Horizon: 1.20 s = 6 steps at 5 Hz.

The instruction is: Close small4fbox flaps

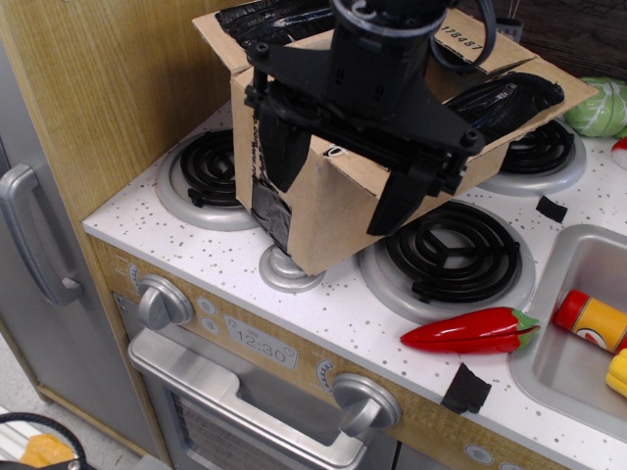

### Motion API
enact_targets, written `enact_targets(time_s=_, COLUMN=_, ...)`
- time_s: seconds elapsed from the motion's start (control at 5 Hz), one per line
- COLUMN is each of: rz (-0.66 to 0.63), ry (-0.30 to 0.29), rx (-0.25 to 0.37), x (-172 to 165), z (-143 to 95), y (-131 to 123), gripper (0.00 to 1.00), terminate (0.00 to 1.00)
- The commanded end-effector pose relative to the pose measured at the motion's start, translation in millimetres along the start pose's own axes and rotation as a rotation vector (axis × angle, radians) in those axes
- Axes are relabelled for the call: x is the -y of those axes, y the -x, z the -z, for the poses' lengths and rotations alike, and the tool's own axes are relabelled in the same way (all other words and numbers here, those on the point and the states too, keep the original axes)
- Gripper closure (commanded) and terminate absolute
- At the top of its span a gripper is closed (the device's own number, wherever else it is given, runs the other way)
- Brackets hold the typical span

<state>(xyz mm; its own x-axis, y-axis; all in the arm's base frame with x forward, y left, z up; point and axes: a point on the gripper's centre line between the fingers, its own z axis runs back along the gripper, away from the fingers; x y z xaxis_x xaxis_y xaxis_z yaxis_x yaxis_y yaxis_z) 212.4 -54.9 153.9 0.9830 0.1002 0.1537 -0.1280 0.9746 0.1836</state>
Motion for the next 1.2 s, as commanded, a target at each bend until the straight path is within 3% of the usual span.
enact_targets(time_s=0.0, rz=0.0, ry=0.0, rx=0.0, x=0.0, z=0.0, y=0.0, gripper=0.0, terminate=0.0)
enact_targets(time_s=0.6, rz=-0.02, ry=0.131, rx=0.071, x=30.9, z=34.0, y=-0.7, gripper=0.0, terminate=0.0)
enact_targets(time_s=0.8, rz=-0.01, ry=0.218, rx=0.093, x=42.0, z=51.3, y=-9.3, gripper=0.0, terminate=0.0)
enact_targets(time_s=1.0, rz=0.016, ry=0.24, rx=0.121, x=48.1, z=59.1, y=-19.9, gripper=0.0, terminate=0.0)
